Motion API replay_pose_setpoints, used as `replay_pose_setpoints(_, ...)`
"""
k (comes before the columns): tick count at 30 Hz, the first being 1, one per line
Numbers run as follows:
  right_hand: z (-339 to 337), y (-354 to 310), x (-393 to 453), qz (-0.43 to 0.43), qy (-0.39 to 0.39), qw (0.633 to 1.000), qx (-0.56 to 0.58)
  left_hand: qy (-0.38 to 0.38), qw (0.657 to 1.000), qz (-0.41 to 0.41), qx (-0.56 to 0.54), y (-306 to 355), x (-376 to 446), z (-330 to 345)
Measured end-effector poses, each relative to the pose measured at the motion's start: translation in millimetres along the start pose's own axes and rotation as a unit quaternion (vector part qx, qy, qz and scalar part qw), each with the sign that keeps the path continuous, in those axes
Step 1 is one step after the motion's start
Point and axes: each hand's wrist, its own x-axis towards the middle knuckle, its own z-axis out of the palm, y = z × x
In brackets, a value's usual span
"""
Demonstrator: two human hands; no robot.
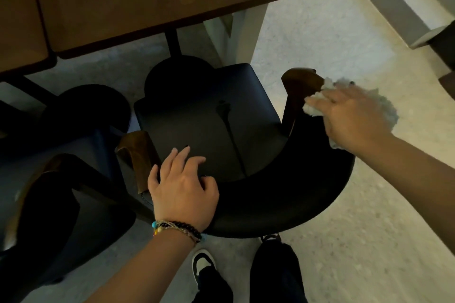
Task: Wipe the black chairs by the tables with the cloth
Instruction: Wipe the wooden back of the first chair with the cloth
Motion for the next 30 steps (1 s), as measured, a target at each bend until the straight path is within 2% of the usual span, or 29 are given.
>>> replay_pose_setpoints(1, 4.4, 8.8, -1.3, 0.019, 0.043, 0.998, 0.036, -0.007, 1.000, -0.004, 0.014, 0.8, 0.1, -0.7)
replay_pose_setpoints(2, 8.5, 15.6, -1.6, 0.044, 0.052, 0.995, 0.067, -0.022, 0.999, -0.010, 0.036, 1.9, 0.7, -1.1)
replay_pose_setpoints(4, 17.5, 22.2, -3.1, 0.092, 0.011, 0.986, 0.137, -0.077, 0.993, -0.028, 0.088, 7.7, 2.6, -0.6)
replay_pose_setpoints(6, 25.0, 24.9, -4.1, 0.101, 0.001, 0.979, 0.177, -0.135, 0.986, -0.036, 0.094, 27.0, 2.7, 3.0)
replay_pose_setpoints(8, 27.8, 30.4, 0.4, 0.079, 0.015, 0.978, 0.195, -0.173, 0.984, -0.020, 0.034, 65.6, 1.3, 14.2)
replay_pose_setpoints(10, 30.9, 34.7, 9.3, 0.062, 0.009, 0.977, 0.202, -0.192, 0.977, -0.013, -0.092, 111.3, 5.0, 31.5)
replay_pose_setpoints(11, 33.2, 39.8, 15.2, 0.053, 0.003, 0.978, 0.202, -0.191, 0.967, -0.037, -0.167, 137.0, 12.7, 42.4)
replay_pose_setpoints(14, 37.2, 54.2, 36.6, 0.012, -0.025, 0.979, 0.202, -0.155, 0.902, -0.167, -0.367, 203.4, 53.9, 71.3)
replay_pose_setpoints(18, 42.9, 71.7, 64.5, -0.031, -0.026, 0.967, 0.253, -0.074, 0.784, -0.336, -0.517, 250.7, 107.9, 102.6)
replay_pose_setpoints(22, 55.4, 81.2, 107.5, -0.024, 0.035, 0.955, 0.294, -0.079, 0.687, -0.360, -0.626, 257.1, 129.9, 127.6)
replay_pose_setpoints(23, 58.9, 81.5, 122.4, -0.017, 0.036, 0.951, 0.307, -0.078, 0.674, -0.360, -0.640, 252.6, 131.8, 131.9)
replay_pose_setpoints(24, 62.5, 81.4, 138.5, -0.007, 0.028, 0.948, 0.317, -0.077, 0.672, -0.361, -0.642, 246.7, 133.7, 136.0)
replay_pose_setpoints(27, 65.5, 80.1, 180.4, 0.015, -0.034, 0.954, 0.296, -0.064, 0.707, -0.355, -0.609, 235.6, 137.5, 143.7)
replay_pose_setpoints(30, 60.0, 72.2, 197.7, -0.051, -0.068, 0.975, 0.207, -0.030, 0.745, -0.348, -0.569, 238.0, 137.6, 139.9)
